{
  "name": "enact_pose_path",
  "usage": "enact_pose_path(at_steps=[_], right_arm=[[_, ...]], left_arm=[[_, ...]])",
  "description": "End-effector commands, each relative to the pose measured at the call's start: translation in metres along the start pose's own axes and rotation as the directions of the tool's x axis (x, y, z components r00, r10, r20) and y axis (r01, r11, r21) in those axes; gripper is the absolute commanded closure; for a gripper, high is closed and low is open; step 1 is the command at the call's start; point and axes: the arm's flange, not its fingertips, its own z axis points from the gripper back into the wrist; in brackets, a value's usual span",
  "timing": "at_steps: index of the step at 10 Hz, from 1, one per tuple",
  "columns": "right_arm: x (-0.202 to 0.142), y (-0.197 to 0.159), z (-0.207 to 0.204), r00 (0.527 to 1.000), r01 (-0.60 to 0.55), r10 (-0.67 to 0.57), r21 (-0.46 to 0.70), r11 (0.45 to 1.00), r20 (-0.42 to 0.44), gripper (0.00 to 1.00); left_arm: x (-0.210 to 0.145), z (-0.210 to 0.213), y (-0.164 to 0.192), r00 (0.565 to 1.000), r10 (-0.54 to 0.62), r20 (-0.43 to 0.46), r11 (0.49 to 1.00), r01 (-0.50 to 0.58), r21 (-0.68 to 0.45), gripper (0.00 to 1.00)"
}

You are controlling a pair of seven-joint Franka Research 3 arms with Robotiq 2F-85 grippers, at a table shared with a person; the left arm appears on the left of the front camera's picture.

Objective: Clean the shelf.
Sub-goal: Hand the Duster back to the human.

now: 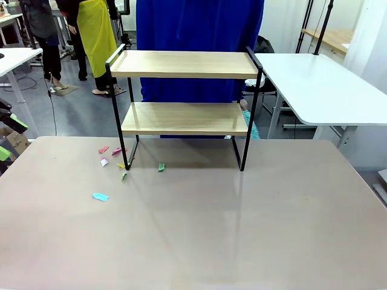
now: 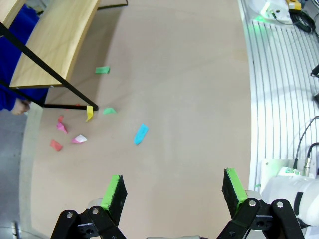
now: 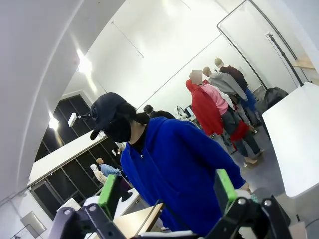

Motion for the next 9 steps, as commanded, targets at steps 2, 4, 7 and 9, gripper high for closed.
enact_pose_path(at_steps=[2, 4, 7, 9], right_arm=[[-0.0004, 0.0007, 0.0008, 1.0, -0.002, 0.002, 0.001, 1.0, 0.008, 0.0], [-0.0004, 0.0007, 0.0008, 1.0, -0.002, 0.002, 0.001, 1.0, 0.008, 0.0], [-0.0004, 0.0007, 0.0008, 1.0, -0.002, 0.002, 0.001, 1.0, 0.008, 0.0], [-0.0004, 0.0007, 0.0008, 1.0, -0.002, 0.002, 0.001, 1.0, 0.008, 0.0]], left_arm=[[0.0006, 0.0006, 0.0007, 1.0, -0.007, 0.016, 1.0, 0.008, -0.005, 0.0], [0.0006, 0.0006, 0.0007, 1.0, -0.007, 0.016, 1.0, 0.008, -0.005, 0.0], [0.0006, 0.0006, 0.0007, 1.0, -0.007, 0.016, 1.0, 0.008, -0.005, 0.0], [0.0006, 0.0006, 0.0007, 1.0, -0.007, 0.016, 1.0, 0.008, -0.005, 0.0]])
